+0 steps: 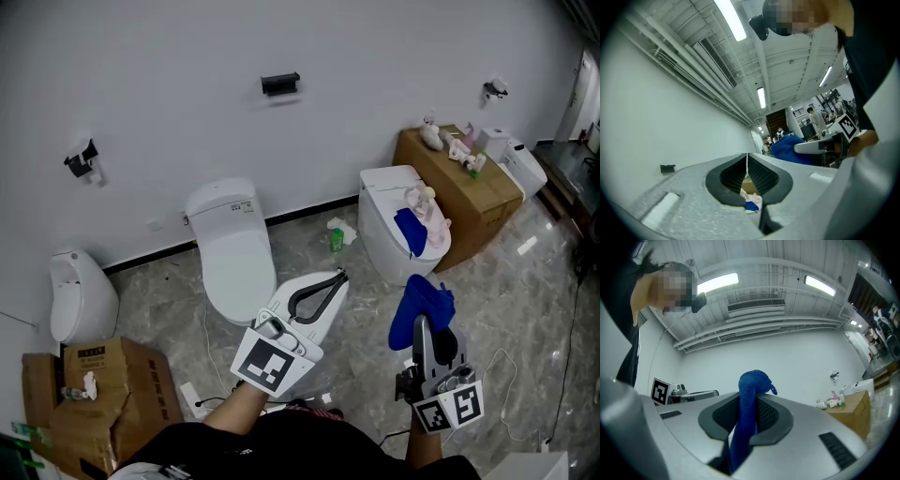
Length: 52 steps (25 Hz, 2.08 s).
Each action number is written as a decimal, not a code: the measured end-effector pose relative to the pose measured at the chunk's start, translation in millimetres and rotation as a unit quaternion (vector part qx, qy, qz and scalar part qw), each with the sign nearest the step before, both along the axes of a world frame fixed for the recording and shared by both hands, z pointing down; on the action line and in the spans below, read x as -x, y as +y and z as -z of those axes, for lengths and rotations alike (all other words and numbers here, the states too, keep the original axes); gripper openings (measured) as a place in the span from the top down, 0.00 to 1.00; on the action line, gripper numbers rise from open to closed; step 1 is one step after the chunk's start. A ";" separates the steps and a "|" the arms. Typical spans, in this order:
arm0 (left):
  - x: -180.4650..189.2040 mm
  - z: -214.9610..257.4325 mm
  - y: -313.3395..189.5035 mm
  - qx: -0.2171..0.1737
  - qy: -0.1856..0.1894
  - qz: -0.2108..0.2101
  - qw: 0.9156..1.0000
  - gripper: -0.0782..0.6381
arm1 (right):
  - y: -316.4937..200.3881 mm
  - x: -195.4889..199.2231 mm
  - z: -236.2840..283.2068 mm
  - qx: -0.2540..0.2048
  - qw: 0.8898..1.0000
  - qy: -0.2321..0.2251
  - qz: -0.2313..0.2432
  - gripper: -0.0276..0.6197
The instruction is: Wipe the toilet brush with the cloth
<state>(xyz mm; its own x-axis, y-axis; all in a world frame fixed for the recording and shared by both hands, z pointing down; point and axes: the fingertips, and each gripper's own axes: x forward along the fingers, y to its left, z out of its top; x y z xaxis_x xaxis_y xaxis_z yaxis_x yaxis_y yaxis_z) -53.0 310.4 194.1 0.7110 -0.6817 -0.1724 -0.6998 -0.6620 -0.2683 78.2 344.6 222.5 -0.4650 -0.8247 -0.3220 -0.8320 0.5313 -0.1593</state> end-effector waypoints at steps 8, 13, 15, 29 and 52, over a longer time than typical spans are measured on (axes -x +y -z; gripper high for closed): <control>-29.6 -5.3 8.8 0.008 0.001 0.010 1.000 0.88 | 13.9 -34.2 -6.8 -0.002 1.000 -0.011 0.002 0.85; -40.6 -8.9 17.4 0.006 -0.013 0.021 1.000 0.88 | 22.2 -52.3 -12.0 -0.001 1.000 -0.021 0.002 0.85; -40.5 -11.9 18.1 0.012 -0.014 0.031 0.999 0.88 | 23.2 -56.7 -13.3 0.001 1.000 -0.028 0.003 0.85; -39.4 -22.6 -12.4 0.022 -0.011 0.026 0.999 0.88 | 5.7 -68.2 -18.5 0.002 0.999 -0.033 -0.019 0.85; -32.2 -17.8 -128.4 0.021 -0.008 -0.025 0.999 0.88 | -113.6 -44.6 -8.2 0.013 0.999 -0.037 -0.030 0.85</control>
<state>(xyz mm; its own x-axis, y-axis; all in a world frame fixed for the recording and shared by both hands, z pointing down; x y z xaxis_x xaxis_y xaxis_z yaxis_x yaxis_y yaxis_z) -20.8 182.0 211.8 0.7473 -0.6513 -0.1318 -0.6608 -0.7075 -0.2506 122.8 231.0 230.7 -0.3905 -0.8588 -0.3315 -0.8472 0.4762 -0.2355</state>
